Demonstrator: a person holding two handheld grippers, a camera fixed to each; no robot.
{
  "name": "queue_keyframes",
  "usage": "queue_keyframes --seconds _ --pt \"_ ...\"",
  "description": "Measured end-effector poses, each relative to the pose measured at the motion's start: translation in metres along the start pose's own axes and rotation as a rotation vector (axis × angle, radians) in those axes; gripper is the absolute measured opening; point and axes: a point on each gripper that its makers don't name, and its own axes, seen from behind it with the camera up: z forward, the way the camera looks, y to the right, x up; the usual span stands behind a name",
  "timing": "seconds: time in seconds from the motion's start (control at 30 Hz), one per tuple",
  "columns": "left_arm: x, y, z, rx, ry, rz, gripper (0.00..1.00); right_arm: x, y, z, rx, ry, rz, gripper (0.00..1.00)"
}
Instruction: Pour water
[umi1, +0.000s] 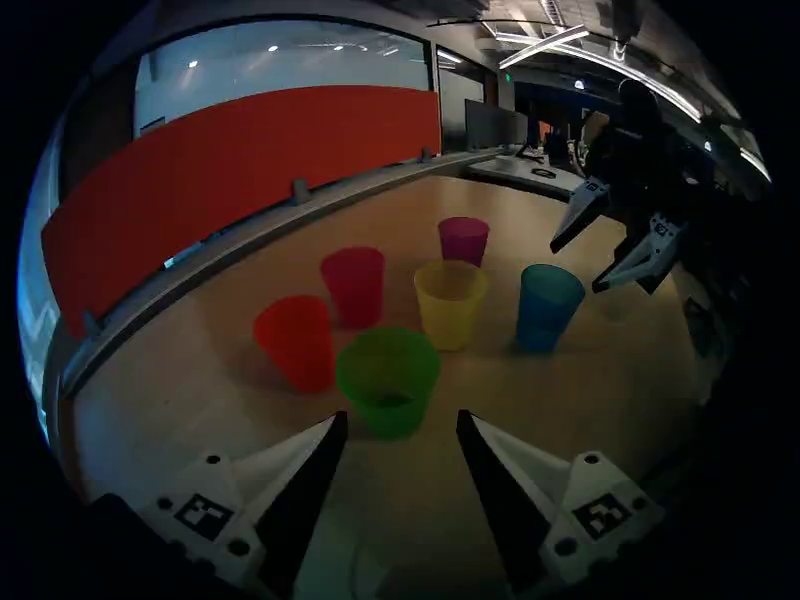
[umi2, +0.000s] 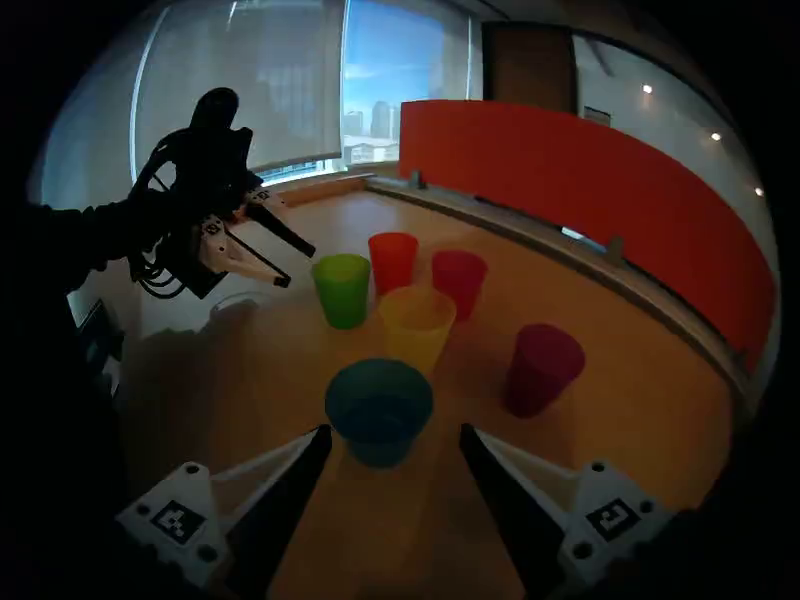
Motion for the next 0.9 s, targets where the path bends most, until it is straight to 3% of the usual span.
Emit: queue_keyframes --seconds 0.47,0.9 --pt "-0.006 0.0 0.022 -0.017 -0.041 0.01 0.8 -0.006 -0.005 0.02 0.014 -0.015 -0.001 1.0" --pt "-0.009 -0.01 0.041 -0.017 -0.07 -0.004 0.8 -0.01 -0.008 0.039 0.026 -0.021 -0.005 0.99"
